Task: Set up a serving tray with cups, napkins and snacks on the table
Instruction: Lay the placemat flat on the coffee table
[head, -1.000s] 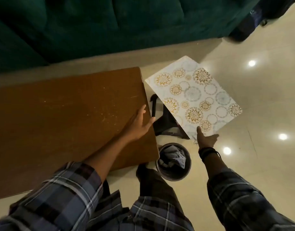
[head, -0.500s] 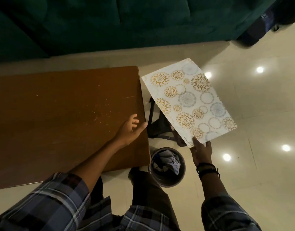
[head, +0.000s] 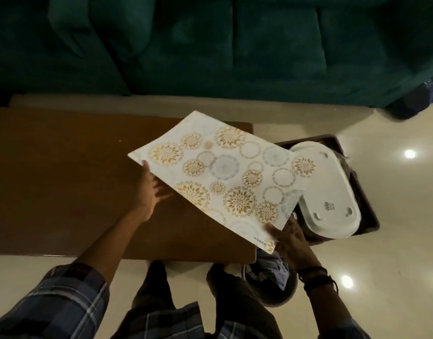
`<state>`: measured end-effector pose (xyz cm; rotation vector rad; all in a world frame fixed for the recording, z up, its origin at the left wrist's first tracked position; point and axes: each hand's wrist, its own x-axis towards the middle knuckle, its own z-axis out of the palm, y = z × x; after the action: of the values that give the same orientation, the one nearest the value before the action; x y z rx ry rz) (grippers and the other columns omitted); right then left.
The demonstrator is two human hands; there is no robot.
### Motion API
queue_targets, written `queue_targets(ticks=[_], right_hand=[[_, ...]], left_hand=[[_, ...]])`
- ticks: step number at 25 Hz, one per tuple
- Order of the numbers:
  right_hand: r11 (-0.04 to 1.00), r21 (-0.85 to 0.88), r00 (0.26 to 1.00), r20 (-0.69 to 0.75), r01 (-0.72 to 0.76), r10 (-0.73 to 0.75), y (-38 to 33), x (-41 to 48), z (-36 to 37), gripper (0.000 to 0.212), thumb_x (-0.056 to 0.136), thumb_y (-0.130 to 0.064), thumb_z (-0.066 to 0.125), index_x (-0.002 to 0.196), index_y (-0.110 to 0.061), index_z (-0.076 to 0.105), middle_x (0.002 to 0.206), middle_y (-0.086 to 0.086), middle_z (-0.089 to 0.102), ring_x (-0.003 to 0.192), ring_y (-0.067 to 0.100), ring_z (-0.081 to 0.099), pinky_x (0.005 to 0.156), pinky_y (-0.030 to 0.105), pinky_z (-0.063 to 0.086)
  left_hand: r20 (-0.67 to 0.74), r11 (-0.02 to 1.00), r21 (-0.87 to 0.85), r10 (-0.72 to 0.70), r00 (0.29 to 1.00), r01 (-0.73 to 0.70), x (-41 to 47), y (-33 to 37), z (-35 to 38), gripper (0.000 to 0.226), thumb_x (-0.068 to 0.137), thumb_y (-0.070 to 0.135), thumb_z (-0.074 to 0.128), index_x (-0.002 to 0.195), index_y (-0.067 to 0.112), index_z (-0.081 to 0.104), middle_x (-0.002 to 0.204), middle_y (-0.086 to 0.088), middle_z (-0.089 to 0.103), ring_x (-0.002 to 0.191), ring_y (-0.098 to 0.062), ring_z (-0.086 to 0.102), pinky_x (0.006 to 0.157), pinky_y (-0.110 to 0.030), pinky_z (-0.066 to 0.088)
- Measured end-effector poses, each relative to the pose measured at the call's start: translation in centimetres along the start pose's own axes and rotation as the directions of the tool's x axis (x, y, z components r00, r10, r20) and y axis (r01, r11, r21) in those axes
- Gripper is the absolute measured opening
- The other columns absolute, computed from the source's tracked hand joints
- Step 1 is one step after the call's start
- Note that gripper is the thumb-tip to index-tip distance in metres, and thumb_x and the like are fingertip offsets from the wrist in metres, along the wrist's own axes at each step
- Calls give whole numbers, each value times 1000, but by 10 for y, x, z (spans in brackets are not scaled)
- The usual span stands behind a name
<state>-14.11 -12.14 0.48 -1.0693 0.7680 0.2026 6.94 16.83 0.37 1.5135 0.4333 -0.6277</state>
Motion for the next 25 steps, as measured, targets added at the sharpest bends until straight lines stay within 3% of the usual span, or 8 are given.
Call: queue_targets(ticks=[3,6,8,12,14,21,23,25], right_hand=[[995,-35,991,99,-88,91,5,19,30,53,88,3,58,136,-17,48,134,13,59,119,36,60,93,58,50],[983,-148,970,198,-110,138,12,41,63,49,90,4,57,135,-14,48,133,15,60,118,39,60,94,62,47],[976,-185,964,220,-110,151,13,55,88,49,89,5,58,134,-12,49,132,17,60,117,38,61,92,57,52],[973,-216,967,221,-80,129,26,101,153,64,76,-4,75,134,-6,48,127,16,64,114,33,64,81,38,59],[963,-256,967,212,-83,140,40,125,184,80,63,-18,87,133,-8,50,126,14,65,113,32,64,81,38,59],[828,-548,987,-153,-119,40,104,181,248,49,84,9,64,130,-3,53,124,16,63,107,28,63,83,38,57],[693,-704,955,-286,-156,-76,127,187,252,58,86,-1,66,139,-8,43,139,17,51,125,32,52,100,48,47],[396,-905,927,-270,-153,-259,148,187,257,76,87,-17,67,149,-12,24,156,15,26,144,34,24,115,51,28]], left_hand=[[-203,972,-237,-37,978,-12,-1,14,-87,66,87,68,40,132,21,51,126,-6,62,112,-22,61,95,-50,48],[-358,969,-243,-126,925,38,-1,9,-166,31,92,25,59,122,20,60,130,-10,59,103,-18,67,84,-37,56],[-368,957,-279,-183,912,80,14,1,-211,44,85,0,64,128,10,57,133,-18,57,100,-22,68,81,-28,56],[-443,973,131,-116,889,192,44,-25,-299,42,82,4,69,123,10,59,115,-10,65,54,-2,68,50,-19,57],[-423,963,201,-79,903,179,62,-34,-330,36,79,6,72,112,14,62,116,-13,67,64,-11,69,58,-27,60],[-472,939,290,-27,881,185,116,-74,-371,31,80,2,71,102,12,52,114,-20,64,92,-29,63,59,-27,52],[-419,902,388,-9,908,188,121,-88,-375,34,82,0,68,110,7,49,126,-28,56,105,-37,60,61,-21,54],[-361,797,587,101,927,142,122,-106,-376,63,81,7,71,135,1,39,144,-24,39,130,-38,43,91,-28,48]])
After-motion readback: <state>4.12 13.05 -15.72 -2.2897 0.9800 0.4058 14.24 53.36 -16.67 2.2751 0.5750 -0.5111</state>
